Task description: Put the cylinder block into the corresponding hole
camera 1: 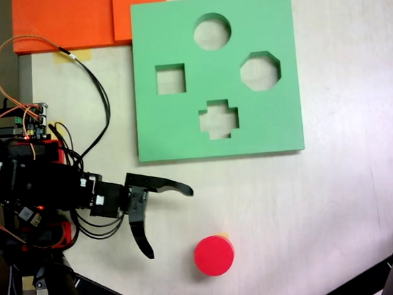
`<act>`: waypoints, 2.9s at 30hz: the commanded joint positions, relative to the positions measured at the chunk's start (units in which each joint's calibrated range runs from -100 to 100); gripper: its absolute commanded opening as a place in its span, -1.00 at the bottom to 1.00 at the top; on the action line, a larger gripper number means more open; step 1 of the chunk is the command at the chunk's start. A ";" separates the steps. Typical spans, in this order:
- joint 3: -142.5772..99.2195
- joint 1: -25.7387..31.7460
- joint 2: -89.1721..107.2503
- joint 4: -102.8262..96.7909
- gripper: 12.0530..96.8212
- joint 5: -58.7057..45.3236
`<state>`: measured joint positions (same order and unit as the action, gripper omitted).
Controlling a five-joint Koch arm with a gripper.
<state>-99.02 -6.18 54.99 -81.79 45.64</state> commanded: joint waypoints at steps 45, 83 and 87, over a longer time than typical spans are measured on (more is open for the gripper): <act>41.49 -5.47 -66.73 -18.21 0.53 4.25; 35.91 8.94 -4.16 6.35 -0.44 4.25; 36.11 15.78 -0.66 10.10 -0.44 4.25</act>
<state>-64.14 7.01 51.03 -71.90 49.60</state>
